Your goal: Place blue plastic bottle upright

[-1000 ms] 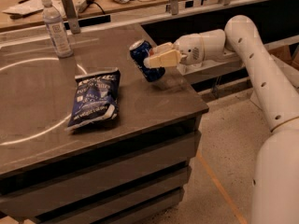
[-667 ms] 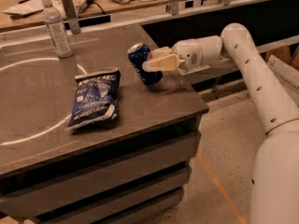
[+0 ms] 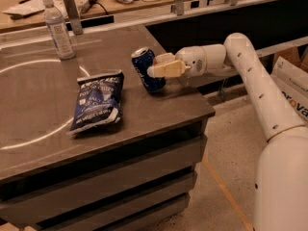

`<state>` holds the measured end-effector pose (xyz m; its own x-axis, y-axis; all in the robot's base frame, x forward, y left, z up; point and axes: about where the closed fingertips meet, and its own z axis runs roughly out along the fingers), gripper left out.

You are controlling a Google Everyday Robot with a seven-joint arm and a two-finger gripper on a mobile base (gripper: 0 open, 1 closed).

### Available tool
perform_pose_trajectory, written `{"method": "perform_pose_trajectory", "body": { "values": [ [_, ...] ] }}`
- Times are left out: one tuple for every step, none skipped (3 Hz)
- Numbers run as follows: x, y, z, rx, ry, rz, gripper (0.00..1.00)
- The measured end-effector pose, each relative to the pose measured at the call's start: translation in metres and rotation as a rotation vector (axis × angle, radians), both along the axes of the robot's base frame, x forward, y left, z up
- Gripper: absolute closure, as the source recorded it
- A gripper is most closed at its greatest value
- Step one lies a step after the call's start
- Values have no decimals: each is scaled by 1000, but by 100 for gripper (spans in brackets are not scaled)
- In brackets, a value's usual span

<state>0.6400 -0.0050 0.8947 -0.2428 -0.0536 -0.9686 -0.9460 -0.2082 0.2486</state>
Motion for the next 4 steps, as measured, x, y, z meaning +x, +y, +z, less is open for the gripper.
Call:
{"method": "perform_pose_trajectory", "body": {
  "values": [
    [0, -2, -6, 11, 16, 12, 54],
    [1, -5, -11, 14, 24, 15, 31],
    [0, -14, -12, -4, 19, 12, 1],
    [-1, -25, -11, -25, 12, 0, 0]
  ]
}}
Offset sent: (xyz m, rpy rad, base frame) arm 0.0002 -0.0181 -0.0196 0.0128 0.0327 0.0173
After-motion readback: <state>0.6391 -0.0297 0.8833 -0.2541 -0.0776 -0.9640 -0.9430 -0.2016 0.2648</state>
